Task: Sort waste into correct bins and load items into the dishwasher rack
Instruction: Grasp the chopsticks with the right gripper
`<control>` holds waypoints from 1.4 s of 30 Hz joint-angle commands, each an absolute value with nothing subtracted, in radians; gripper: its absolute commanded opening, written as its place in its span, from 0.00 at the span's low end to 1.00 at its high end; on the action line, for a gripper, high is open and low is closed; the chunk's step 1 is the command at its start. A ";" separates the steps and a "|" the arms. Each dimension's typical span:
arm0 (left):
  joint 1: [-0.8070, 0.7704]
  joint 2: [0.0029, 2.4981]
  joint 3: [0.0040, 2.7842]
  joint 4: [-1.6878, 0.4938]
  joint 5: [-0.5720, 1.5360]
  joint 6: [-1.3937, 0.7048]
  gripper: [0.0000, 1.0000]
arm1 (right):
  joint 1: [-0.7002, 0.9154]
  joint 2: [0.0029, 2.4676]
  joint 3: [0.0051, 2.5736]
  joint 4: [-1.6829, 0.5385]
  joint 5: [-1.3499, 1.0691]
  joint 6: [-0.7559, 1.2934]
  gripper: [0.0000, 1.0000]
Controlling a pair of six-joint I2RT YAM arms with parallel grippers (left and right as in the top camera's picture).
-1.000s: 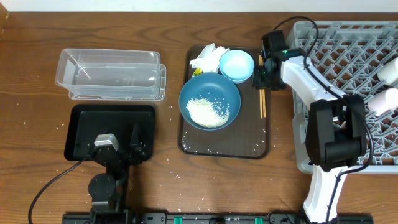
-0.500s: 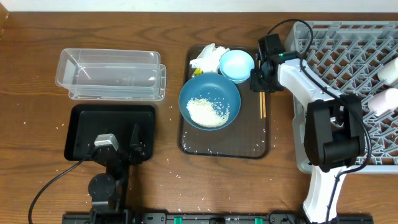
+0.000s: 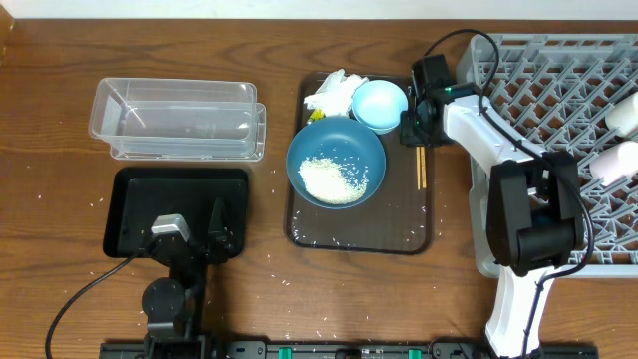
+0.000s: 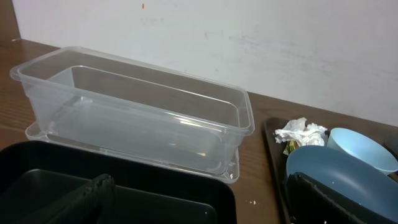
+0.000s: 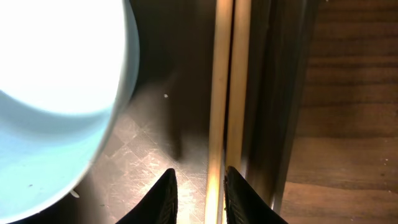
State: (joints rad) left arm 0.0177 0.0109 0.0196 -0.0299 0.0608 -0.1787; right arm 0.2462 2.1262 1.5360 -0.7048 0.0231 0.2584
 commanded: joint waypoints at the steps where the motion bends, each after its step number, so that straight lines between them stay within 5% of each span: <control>1: 0.017 0.004 0.004 -0.067 0.063 -0.165 0.91 | 0.274 2.132 1.528 -0.698 0.037 0.246 0.24; 38: 0.017 0.004 0.004 -0.067 0.063 -0.165 0.91 | 0.289 2.135 1.481 -0.653 0.097 0.260 0.25; 42: 0.017 0.004 0.004 -0.067 0.063 -0.165 0.91 | 0.289 2.135 1.481 -0.654 0.097 0.285 0.09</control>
